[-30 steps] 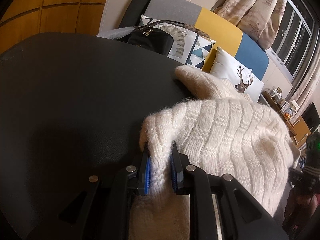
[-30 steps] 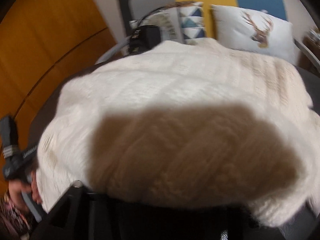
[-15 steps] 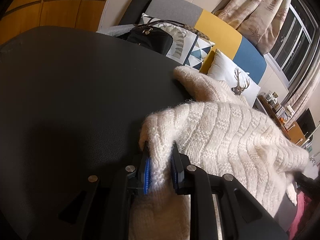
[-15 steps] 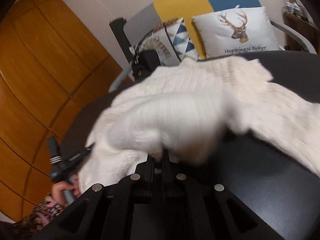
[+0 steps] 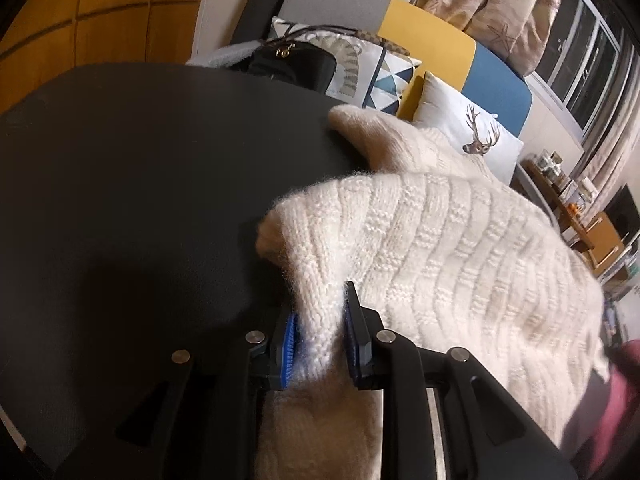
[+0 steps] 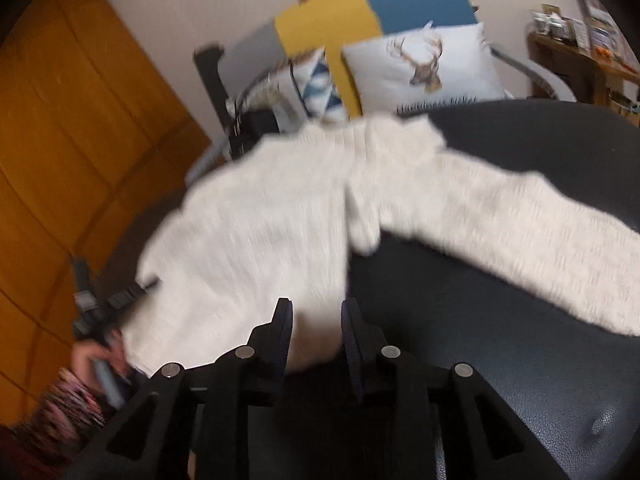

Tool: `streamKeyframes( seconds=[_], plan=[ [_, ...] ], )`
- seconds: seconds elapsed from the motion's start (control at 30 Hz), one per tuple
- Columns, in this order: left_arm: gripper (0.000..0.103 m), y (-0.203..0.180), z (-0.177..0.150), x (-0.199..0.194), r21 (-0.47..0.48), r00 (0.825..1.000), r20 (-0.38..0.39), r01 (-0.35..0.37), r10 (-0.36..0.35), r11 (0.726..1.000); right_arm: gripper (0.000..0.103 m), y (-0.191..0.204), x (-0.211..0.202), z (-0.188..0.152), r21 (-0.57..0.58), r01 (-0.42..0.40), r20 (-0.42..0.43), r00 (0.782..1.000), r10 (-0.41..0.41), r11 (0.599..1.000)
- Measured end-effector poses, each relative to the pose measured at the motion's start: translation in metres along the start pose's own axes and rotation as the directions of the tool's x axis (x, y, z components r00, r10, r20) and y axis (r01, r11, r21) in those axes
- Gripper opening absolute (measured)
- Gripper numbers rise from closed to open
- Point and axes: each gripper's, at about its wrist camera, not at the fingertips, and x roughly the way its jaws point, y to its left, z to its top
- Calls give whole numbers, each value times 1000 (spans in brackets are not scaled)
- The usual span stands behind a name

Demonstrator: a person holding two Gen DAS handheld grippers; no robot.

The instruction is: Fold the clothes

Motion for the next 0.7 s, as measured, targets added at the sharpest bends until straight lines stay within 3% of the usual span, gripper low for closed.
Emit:
streamKeyframes(
  seconds=[0.1,0.13,0.2,0.27,0.33,0.4,0.47,0.5,0.57,0.6,0.67,0.7],
  plan=[
    [25,6,-7,-12,-31,999,5,41,-41,999,28,-6,21,-10,-27,-10,-44,999,9,1000],
    [29,7,-10,-15,-40,998,4,55,-55,998,29,-9,27,-12,-29,-19,-50,999,18,999],
    [45,9,-16,-17,-49,997,-11,81,-81,996,35,-19,36,-12,-1,-51,-44,998,51,999],
    [46,7,-22,-17,-24,996,-6,86,-86,996,38,-25,46,-9,36,-108,-51,993,110,993],
    [48,-1,-28,-17,35,998,13,55,-55,998,39,-28,59,-6,70,-181,-61,981,186,981],
    [55,-12,-33,-15,100,999,29,11,-14,995,39,-28,70,-3,101,-236,-45,969,242,966],
    [60,-30,-40,-11,208,997,46,-66,58,976,40,-26,79,-3,130,-276,-51,957,285,952],
    [63,-40,-45,-8,269,993,59,-114,102,956,38,-24,83,-2,148,-289,-60,952,300,946],
    [64,-51,-53,-6,332,983,94,-181,159,926,14,-21,90,-1,182,-312,-75,941,330,932],
    [64,-51,-55,-6,325,981,105,-189,163,927,6,-21,91,-2,197,-311,-78,940,332,930],
    [62,-46,-53,-7,298,983,102,-177,153,938,6,-23,89,-2,227,-321,-64,937,343,920],
    [54,-44,-51,-7,287,984,98,-171,148,943,6,-24,84,-2,235,-330,-51,935,351,914]
  ],
)
